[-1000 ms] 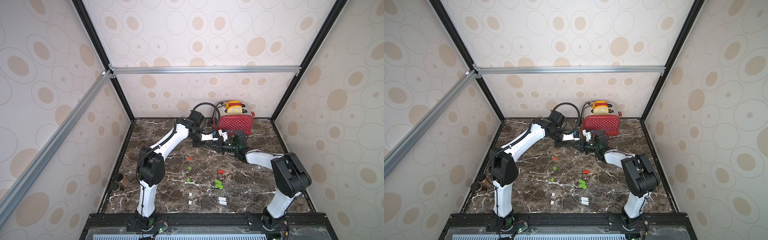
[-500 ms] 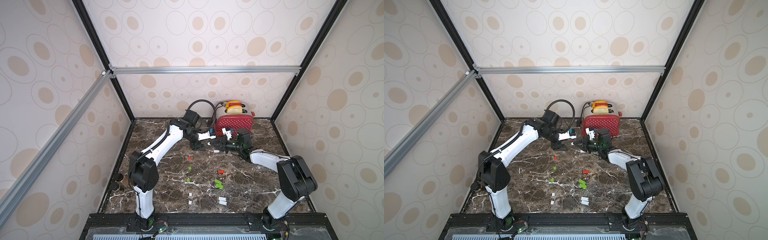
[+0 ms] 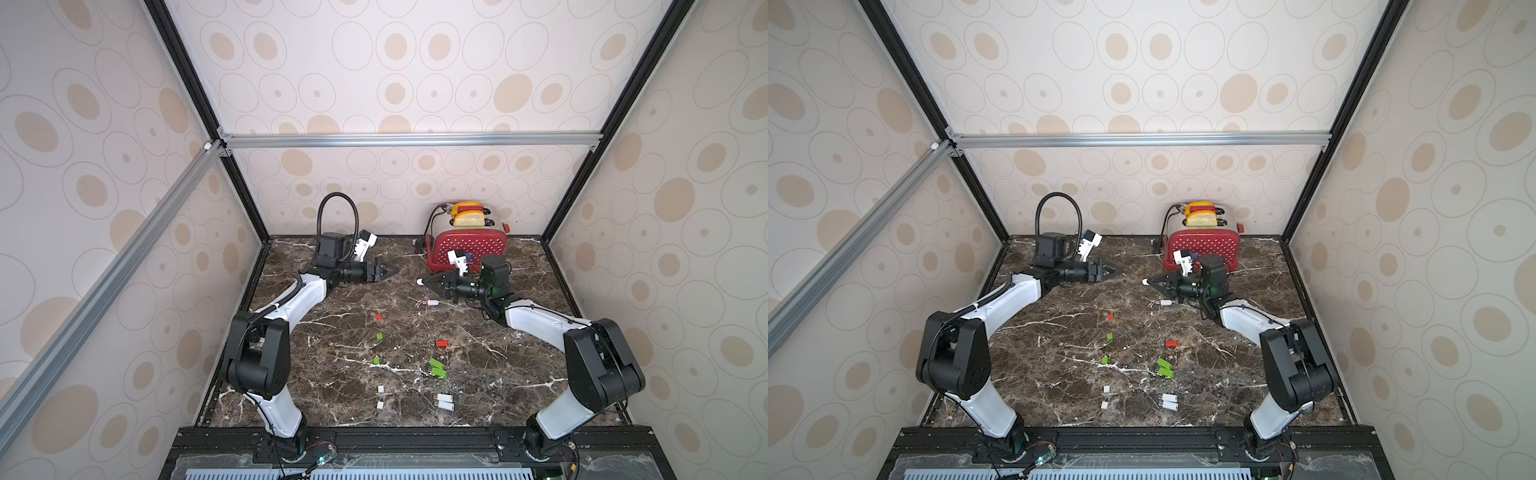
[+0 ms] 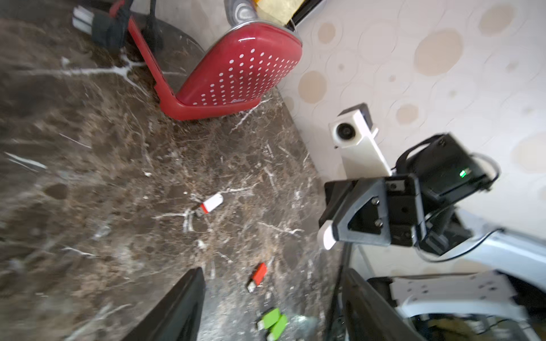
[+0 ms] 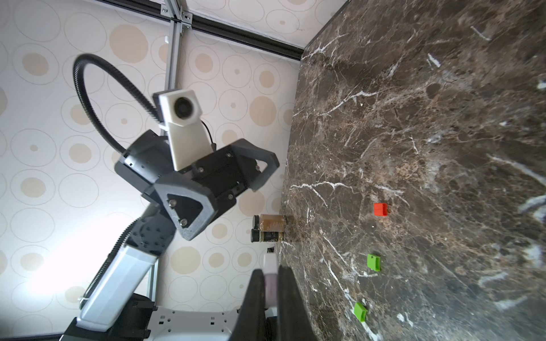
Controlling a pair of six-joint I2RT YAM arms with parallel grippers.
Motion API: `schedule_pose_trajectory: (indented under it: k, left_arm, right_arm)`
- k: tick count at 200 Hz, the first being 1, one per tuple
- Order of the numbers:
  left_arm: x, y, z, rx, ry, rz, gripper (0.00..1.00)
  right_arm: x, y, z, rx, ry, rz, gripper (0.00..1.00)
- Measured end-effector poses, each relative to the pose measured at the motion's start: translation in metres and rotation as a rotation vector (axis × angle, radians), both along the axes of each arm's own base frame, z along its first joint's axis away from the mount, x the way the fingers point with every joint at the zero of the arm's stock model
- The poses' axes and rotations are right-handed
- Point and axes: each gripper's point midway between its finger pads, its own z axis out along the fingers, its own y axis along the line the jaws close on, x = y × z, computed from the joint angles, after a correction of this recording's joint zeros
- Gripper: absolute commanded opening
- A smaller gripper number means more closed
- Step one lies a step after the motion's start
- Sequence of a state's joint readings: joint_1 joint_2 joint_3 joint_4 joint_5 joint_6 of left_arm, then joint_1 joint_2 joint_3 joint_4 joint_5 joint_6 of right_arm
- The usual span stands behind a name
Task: Close the usb drive cover
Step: Pick up the cover from the center of the board.
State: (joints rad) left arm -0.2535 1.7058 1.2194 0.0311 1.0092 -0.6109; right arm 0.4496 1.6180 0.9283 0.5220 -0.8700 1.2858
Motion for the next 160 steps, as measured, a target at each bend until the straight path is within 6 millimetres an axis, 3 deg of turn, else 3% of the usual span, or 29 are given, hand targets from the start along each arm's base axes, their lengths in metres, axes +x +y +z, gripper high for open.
schedule_pose_trajectory:
  k: [20, 71, 113, 160]
  left_arm:
    - [0.005, -0.004, 0.014, -0.079, 0.020, 0.021, 0.60]
    - [-0.004, -0.010, 0.046, -0.146, -0.033, -0.001, 0.57]
    - [-0.016, -0.026, 0.048, -0.152, -0.027, -0.050, 0.54]
    - [-0.022, -0.031, 0.046, -0.153, -0.010, -0.072, 0.51]
  right_arm:
    - [-0.004, 0.008, 0.005, 0.018, 0.003, 0.006, 0.08]
    - [0.003, 0.014, 0.027, 0.100, -0.011, -0.024, 0.08]
    - [0.012, 0.021, 0.028, 0.131, 0.004, -0.030, 0.08]
    - [0.011, 0.024, 0.038, 0.144, -0.018, -0.007, 0.08]
